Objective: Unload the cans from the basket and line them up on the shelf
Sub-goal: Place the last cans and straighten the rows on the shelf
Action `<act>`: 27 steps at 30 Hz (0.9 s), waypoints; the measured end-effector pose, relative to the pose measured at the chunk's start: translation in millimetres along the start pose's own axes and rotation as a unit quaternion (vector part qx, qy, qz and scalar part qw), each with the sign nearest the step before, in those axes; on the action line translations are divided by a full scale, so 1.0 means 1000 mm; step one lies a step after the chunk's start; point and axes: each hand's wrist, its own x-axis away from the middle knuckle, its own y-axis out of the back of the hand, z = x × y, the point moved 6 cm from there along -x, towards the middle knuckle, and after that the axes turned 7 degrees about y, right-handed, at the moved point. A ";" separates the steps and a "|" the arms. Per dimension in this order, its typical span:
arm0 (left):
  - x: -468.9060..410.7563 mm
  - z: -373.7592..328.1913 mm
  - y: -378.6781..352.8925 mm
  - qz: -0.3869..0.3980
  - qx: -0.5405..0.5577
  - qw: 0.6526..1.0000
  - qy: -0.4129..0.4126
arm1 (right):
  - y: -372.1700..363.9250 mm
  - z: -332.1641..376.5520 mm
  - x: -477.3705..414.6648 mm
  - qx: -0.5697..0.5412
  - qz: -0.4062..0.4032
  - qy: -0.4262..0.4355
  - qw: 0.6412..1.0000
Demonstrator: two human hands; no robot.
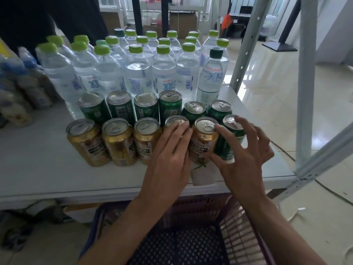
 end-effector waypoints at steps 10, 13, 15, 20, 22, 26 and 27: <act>0.000 0.003 0.007 -0.009 0.071 0.997 0.008 | -0.002 0.007 -0.003 0.022 0.015 -0.022 0.999; -0.001 0.006 0.013 -0.016 0.079 0.997 0.003 | -0.001 0.009 -0.004 0.016 0.010 -0.028 0.999; -0.003 0.010 0.020 -0.029 0.085 0.996 0.006 | -0.001 0.010 -0.004 0.020 0.013 -0.033 0.999; -0.005 0.013 0.041 -0.076 0.095 0.993 0.002 | 0.002 0.013 -0.008 0.020 0.013 -0.027 0.999; -0.008 0.018 0.048 -0.094 0.079 0.992 0.010 | 0.007 0.020 -0.010 0.014 -0.010 -0.016 1.000; -0.016 0.052 0.055 -0.081 0.059 0.992 0.081 | 0.020 0.038 -0.012 -0.031 -0.072 0.032 0.996; -0.017 0.059 0.055 -0.069 0.053 0.992 0.091 | 0.021 0.044 -0.011 -0.057 -0.074 0.039 0.995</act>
